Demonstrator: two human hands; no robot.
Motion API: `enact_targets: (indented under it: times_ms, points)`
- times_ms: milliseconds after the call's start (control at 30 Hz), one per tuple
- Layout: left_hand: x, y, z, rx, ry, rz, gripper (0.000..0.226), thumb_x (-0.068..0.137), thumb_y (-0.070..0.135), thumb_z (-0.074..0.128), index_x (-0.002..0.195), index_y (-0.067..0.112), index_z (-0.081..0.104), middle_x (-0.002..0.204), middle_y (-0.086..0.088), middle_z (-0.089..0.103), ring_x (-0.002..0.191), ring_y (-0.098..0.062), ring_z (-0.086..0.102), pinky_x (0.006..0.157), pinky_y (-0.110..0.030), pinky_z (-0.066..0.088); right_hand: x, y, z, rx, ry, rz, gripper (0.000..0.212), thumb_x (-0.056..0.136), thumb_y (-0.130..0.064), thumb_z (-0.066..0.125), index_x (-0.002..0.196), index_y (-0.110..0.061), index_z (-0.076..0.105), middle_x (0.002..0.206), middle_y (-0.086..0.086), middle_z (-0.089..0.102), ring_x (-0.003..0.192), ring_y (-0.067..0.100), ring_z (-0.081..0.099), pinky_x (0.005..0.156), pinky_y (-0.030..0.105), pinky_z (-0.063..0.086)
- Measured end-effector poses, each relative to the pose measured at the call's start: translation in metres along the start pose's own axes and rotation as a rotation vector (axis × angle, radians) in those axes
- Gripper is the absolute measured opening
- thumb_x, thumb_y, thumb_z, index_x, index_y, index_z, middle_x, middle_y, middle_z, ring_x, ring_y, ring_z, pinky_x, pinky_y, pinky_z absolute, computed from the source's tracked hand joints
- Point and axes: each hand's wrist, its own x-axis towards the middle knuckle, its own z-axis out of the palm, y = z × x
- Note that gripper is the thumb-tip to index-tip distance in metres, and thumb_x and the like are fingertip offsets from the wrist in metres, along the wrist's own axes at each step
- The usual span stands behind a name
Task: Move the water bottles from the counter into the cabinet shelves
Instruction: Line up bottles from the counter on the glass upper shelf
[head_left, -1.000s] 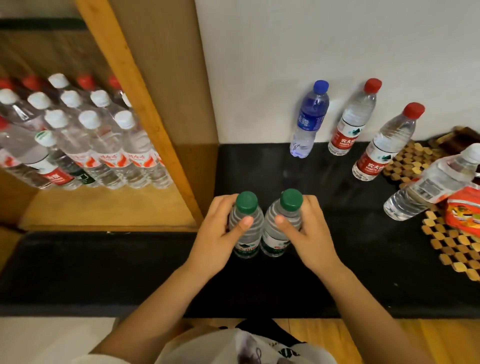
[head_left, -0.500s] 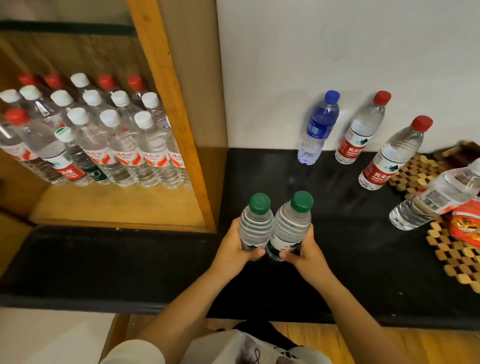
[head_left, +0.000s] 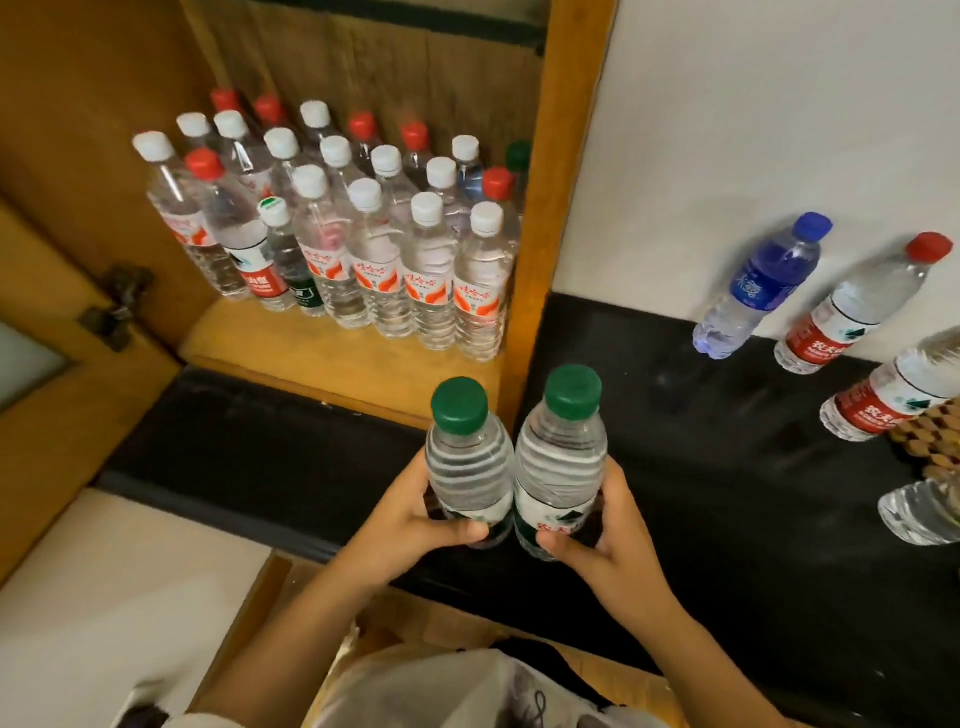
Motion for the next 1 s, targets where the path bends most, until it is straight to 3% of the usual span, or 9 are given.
enact_targets:
  times_ms: [100, 267, 433, 533, 700, 867, 1000]
  points:
    - [-0.015, 0.021, -0.025, -0.015, 0.082, 0.075, 0.083, 0.057, 0.026, 0.080, 0.126, -0.005, 0.046, 0.125, -0.016, 0.058, 0.120, -0.027, 0.054, 0.105, -0.047, 0.039, 0.016, -0.034, 0.012, 0.009, -0.041, -0.106, 0.071, 0.071, -0.056, 0.068, 0.133, -0.049, 0.033, 0.130, -0.022, 0.050, 0.123, 0.009, 0.047, 0.097, 0.038, 0.042]
    - [-0.034, 0.076, -0.070, -0.069, 0.221, 0.208, 0.093, 0.057, 0.051, 0.080, 0.127, 0.000, 0.047, 0.123, -0.009, 0.063, 0.118, -0.024, 0.057, 0.096, -0.031, 0.046, 0.042, -0.101, 0.035, 0.066, -0.091, -0.250, 0.074, 0.073, -0.048, 0.069, 0.137, -0.040, 0.034, 0.136, -0.015, 0.050, 0.128, 0.010, 0.046, 0.100, 0.033, 0.043]
    - [-0.039, 0.143, -0.116, -0.049, 0.189, 0.331, 0.090, 0.061, 0.057, 0.075, 0.130, 0.008, 0.042, 0.129, 0.001, 0.059, 0.120, -0.020, 0.055, 0.096, -0.030, 0.047, 0.065, -0.170, 0.048, 0.137, -0.089, -0.380, 0.070, 0.070, -0.043, 0.070, 0.133, -0.035, 0.041, 0.129, -0.018, 0.056, 0.120, 0.003, 0.053, 0.092, 0.018, 0.047]
    - [-0.038, 0.184, -0.136, -0.034, 0.165, 0.435, 0.074, 0.066, 0.055, 0.071, 0.125, 0.015, 0.049, 0.125, 0.000, 0.062, 0.117, -0.020, 0.057, 0.091, -0.027, 0.049, 0.076, -0.213, 0.051, 0.204, -0.071, -0.465, 0.065, 0.069, -0.040, 0.072, 0.127, -0.040, 0.046, 0.123, -0.023, 0.059, 0.113, -0.002, 0.056, 0.085, 0.011, 0.047]
    - [-0.025, 0.247, -0.162, -0.048, 0.093, 0.606, 0.061, 0.070, 0.052, 0.070, 0.120, 0.019, 0.057, 0.116, 0.000, 0.067, 0.108, -0.021, 0.063, 0.083, -0.025, 0.051, 0.097, -0.277, 0.047, 0.250, 0.004, -0.587, 0.067, 0.064, -0.057, 0.072, 0.125, -0.048, 0.047, 0.118, -0.028, 0.061, 0.107, -0.008, 0.058, 0.077, 0.008, 0.049]
    - [-0.001, 0.296, -0.179, -0.074, 0.074, 0.733, 0.067, 0.063, 0.051, 0.074, 0.116, 0.017, 0.055, 0.110, 0.006, 0.069, 0.103, -0.012, 0.065, 0.078, -0.018, 0.051, 0.125, -0.323, 0.035, 0.196, 0.064, -0.729, 0.061, 0.066, -0.040, 0.074, 0.122, -0.044, 0.051, 0.115, -0.026, 0.063, 0.103, -0.007, 0.059, 0.073, 0.008, 0.050]
    - [0.024, 0.316, -0.189, -0.077, 0.043, 0.755, 0.054, 0.066, 0.020, 0.074, 0.116, 0.016, 0.053, 0.106, 0.006, 0.071, 0.098, -0.010, 0.067, 0.074, -0.017, 0.052, 0.149, -0.341, 0.030, 0.125, 0.122, -0.767, 0.068, 0.066, -0.033, 0.078, 0.126, -0.035, 0.047, 0.117, -0.026, 0.062, 0.105, -0.007, 0.059, 0.075, 0.007, 0.049]
